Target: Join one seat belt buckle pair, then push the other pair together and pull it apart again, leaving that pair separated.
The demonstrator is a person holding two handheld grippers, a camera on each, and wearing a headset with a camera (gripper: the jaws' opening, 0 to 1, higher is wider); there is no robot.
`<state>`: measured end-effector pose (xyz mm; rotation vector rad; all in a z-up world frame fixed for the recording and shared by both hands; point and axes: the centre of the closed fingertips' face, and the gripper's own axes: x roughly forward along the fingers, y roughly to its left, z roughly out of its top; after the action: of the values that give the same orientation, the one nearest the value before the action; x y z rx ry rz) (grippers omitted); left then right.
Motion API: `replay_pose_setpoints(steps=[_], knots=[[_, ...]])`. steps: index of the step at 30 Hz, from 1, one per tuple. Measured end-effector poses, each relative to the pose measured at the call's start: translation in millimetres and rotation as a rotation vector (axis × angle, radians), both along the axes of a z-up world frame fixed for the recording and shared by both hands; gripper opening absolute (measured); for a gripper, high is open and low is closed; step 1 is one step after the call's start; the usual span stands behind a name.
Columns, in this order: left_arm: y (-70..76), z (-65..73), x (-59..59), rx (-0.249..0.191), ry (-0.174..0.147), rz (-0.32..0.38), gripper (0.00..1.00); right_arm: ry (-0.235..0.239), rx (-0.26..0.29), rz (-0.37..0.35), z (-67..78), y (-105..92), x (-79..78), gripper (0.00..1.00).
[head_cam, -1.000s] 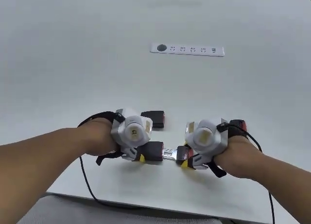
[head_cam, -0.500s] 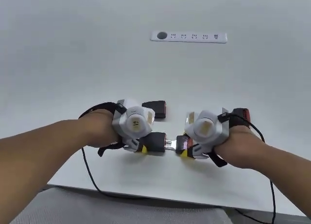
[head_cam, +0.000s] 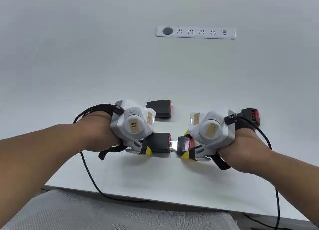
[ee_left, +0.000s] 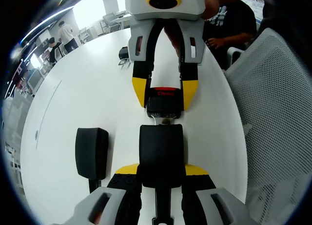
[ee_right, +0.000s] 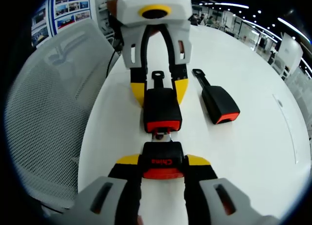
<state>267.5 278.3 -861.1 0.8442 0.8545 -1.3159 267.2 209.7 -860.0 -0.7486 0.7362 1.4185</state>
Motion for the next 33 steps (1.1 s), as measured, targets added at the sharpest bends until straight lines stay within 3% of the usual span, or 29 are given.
replay_pose_setpoints(steps=[9,22,31,32,33], knots=[[-1.9,-0.1,-1.1,-0.011,0.004,-0.019,0.30,0.008,0.020,-0.002,0.5,0.2,-0.2,0.31],[-1.9,-1.2,-0.6,0.035,0.019,-0.030,0.30,-0.018,0.001,0.001,2.2,5.3,-0.6,0.31],[-1.5,-1.2,-0.3,0.028,0.022,-0.042,0.31,-0.010,0.016,0.000,2.7,14.0,1.2,0.31],[-0.5,-1.7,-0.3,0.030,0.022,-0.040,0.31,-0.027,-0.005,-0.015,1.3,11.7,6.2,0.31],[-0.5,-2.1,-0.3,0.028,0.023,-0.038,0.31,-0.015,0.020,0.000,2.4,15.4,3.3,0.31]])
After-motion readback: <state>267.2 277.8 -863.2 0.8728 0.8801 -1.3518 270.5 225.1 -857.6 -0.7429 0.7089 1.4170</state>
